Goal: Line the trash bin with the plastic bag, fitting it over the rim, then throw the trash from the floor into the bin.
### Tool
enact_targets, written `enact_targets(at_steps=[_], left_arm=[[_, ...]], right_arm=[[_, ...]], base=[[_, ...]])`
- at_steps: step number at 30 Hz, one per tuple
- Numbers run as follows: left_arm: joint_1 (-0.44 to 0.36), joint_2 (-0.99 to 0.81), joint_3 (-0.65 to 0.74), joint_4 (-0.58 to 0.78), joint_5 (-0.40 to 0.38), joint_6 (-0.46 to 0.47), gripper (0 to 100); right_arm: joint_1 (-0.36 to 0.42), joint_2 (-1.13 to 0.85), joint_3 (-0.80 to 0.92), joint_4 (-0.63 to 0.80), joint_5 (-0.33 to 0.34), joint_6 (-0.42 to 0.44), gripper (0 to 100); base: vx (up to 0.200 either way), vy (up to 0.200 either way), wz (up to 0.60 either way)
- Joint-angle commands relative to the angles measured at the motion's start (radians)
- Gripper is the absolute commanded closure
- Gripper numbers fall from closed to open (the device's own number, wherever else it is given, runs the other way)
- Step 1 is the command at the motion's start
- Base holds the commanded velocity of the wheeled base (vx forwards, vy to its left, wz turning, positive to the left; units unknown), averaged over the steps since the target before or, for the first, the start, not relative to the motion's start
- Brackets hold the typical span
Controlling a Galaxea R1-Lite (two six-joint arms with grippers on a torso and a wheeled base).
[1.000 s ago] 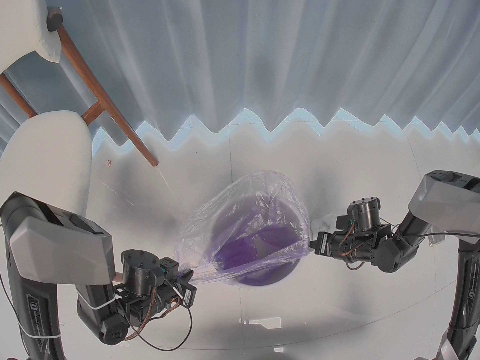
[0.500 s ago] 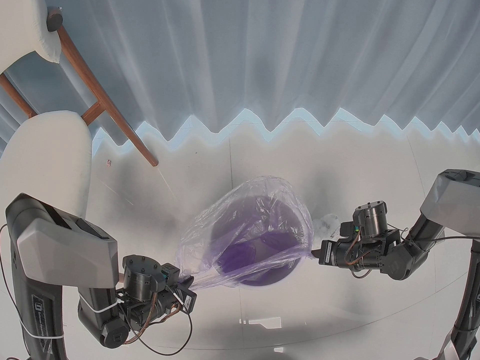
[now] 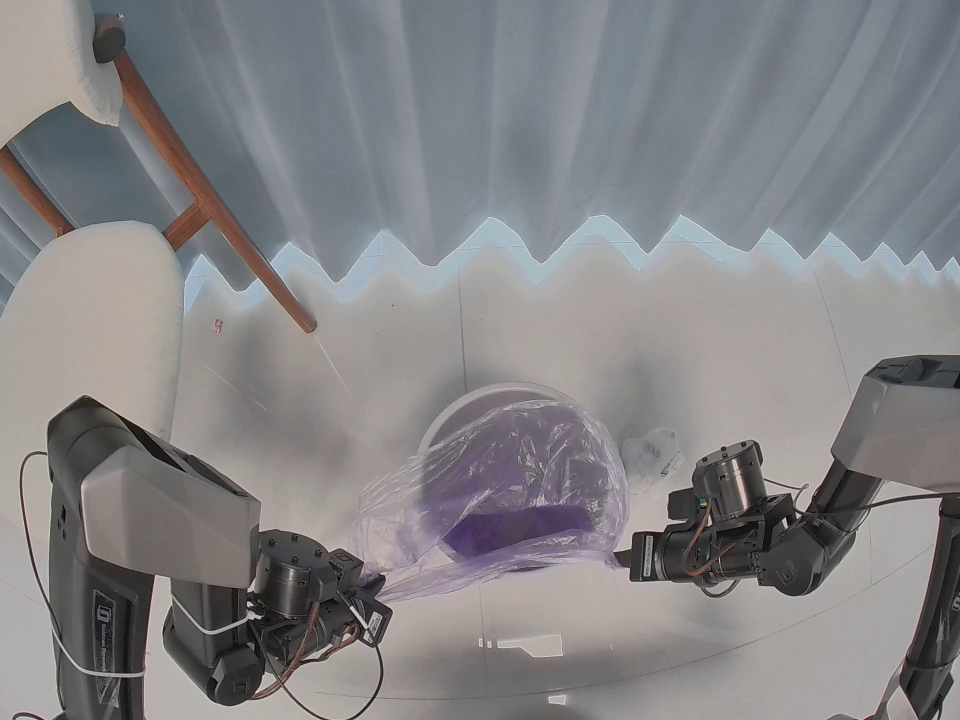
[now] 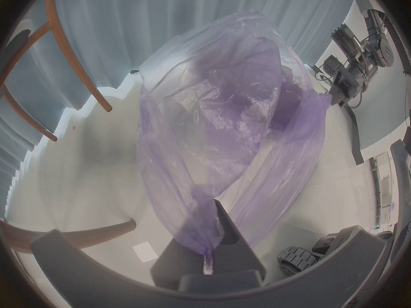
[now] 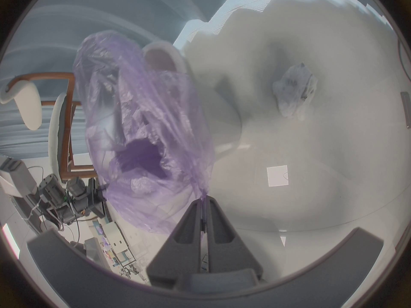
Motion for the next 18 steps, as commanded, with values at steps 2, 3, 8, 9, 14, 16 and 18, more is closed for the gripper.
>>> enact_targets(at_steps=[2,3,8,9,14,16,18], left_arm=[[-0.004,-0.013,0.014,0.0,-0.003,0.0,100],[-0.004,-0.01,0.022,0.0,-0.003,0.001,100],[0.001,-0.027,0.044,0.0,-0.003,0.0,100],[0.004,-0.026,0.045,0.0,-0.001,0.001,100],[0.012,-0.009,0.044,0.0,0.002,0.001,100],[0.012,0.004,0.039,0.0,0.002,0.001,100],[0.016,0.005,0.039,0.0,0.002,0.001,100]], right_arm=[[0.029,-0.011,0.036,0.002,0.0,-0.001,100],[0.029,-0.011,0.044,0.001,-0.001,-0.004,100],[0.028,-0.019,0.076,-0.001,-0.001,-0.036,100],[0.025,-0.019,0.078,0.001,-0.001,-0.039,100],[0.017,0.0,0.078,0.004,-0.003,-0.042,100],[0.014,0.015,0.076,0.002,-0.008,-0.047,100],[0.006,0.02,0.071,0.001,-0.009,-0.05,100]], base=[[0.0,0.0,0.0],[0.0,0.0,0.0],[0.0,0.0,0.0],[0.0,0.0,0.0],[0.0,0.0,0.0],[0.0,0.0,0.0],[0.0,0.0,0.0]])
